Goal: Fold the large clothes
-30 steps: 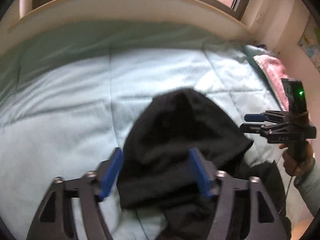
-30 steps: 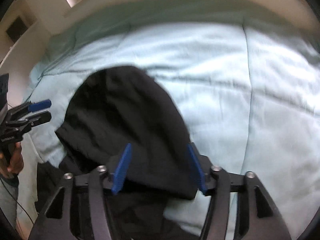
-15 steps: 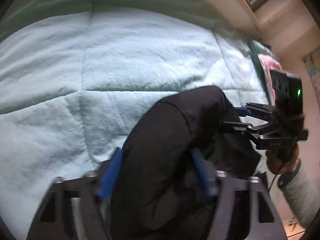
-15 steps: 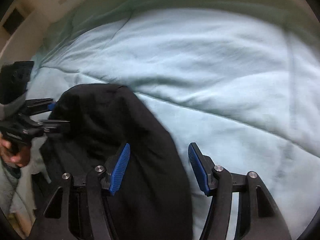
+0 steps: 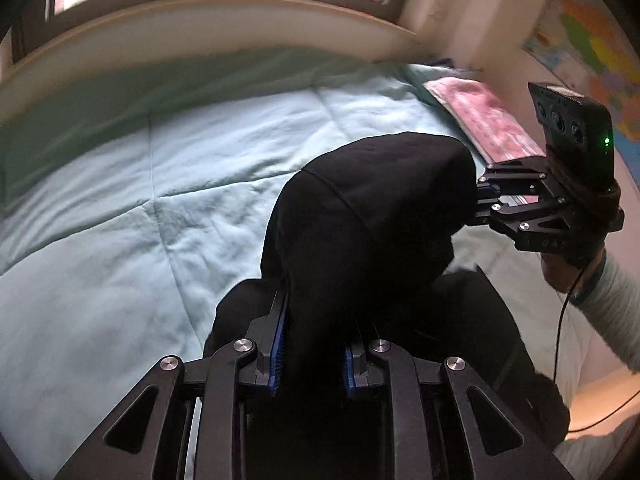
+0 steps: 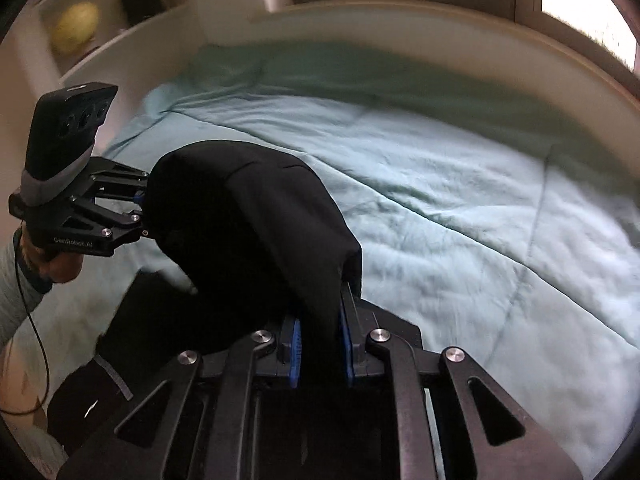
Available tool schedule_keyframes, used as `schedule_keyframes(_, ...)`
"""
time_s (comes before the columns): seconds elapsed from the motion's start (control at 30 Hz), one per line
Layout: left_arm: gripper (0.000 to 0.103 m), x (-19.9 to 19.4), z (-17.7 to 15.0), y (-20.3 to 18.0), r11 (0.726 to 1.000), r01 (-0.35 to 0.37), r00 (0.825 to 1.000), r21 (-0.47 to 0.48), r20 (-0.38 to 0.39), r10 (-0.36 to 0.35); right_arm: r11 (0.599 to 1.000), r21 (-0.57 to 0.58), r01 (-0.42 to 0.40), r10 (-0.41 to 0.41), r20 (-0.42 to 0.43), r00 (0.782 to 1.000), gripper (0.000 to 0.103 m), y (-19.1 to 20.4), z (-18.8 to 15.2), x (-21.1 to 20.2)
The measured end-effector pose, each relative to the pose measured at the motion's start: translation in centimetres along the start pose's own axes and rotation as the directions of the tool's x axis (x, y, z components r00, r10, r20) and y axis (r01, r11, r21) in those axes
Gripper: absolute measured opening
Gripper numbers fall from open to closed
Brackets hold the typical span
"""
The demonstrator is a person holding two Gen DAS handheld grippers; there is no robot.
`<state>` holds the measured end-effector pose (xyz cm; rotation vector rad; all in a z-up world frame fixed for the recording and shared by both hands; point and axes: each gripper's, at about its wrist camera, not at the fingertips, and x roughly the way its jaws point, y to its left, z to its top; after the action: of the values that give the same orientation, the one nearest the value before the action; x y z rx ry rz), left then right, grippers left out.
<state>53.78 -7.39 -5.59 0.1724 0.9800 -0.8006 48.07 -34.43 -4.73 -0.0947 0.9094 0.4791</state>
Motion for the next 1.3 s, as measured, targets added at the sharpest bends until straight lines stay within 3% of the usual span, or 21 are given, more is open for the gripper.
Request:
schedule_keyframes(0.2,0.023,-5.4,-5.4,-6.6,0.999,-0.027,1.000,0.043,-0.003,0.027,0.998,-0.031,0.046,-0.046,0.009,0.999,0.019,5.9,-5.0,-6.2)
schedule_keyframes(0.37,0.023,-9.0,-12.1,-11.7,0.999,0.032,0.999,0.025,-0.010,-0.032,0.999,-0.045,0.023,-0.024,-0.030,0.999,0.019,9.8,-10.9,-9.9)
schedule_keyframes(0.67,0.023,-5.7,-23.4,-15.2,0.993,0.012,0.990,-0.115,-0.137,-0.027,0.998,0.059,-0.019,0.028,-0.147,0.989,0.020,14.4,-22.0,-8.3)
schedule_keyframes(0.77,0.023,-3.6,-26.7,-15.1,0.987,-0.029,0.977,-0.158,-0.214,-0.005,0.994,0.110,0.002,0.018,-0.185,0.983,0.020,15.0,-25.3,-7.0)
schedule_keyframes(0.9,0.024,-4.3,-30.0,-14.8,0.969,-0.002,0.964,-0.246,-0.257,-0.064,0.982,0.182,0.053,-0.014,-0.212,0.977,0.020,15.1,-29.1,-9.0)
schedule_keyframes(1.0,0.024,-7.4,-30.5,-14.8,0.963,0.008,0.977,-0.270,-0.203,-0.065,0.980,0.176,0.090,-0.058,-0.180,0.982,0.025,15.0,-28.9,-12.9)
schedule_keyframes(1.03,0.024,-8.7,-30.1,-14.8,0.961,0.012,0.984,-0.277,-0.169,-0.061,0.981,0.168,0.095,-0.068,-0.163,0.984,0.035,15.2,-28.5,-14.3)
schedule_keyframes(1.07,0.024,-10.3,-29.1,-14.8,0.958,0.024,0.992,-0.284,-0.114,-0.059,0.983,0.157,0.097,-0.076,-0.135,0.988,0.054,15.4,-27.5,-15.7)
schedule_keyframes(1.13,0.025,-11.9,-26.7,-14.8,0.959,0.041,0.998,-0.281,-0.036,-0.054,0.985,0.153,0.084,-0.073,-0.079,0.994,0.069,15.6,-25.5,-17.1)
schedule_keyframes(1.23,0.046,-12.8,-22.8,-14.5,0.960,0.079,0.996,-0.269,0.054,-0.067,0.983,0.181,0.034,-0.037,0.015,0.999,0.069,15.5,-21.2,-17.3)
schedule_keyframes(1.3,0.049,-11.5,-20.5,-14.0,0.959,0.078,0.996,-0.273,0.072,-0.060,0.973,0.224,0.050,-0.063,0.051,0.997,0.069,14.7,-18.4,-15.8)
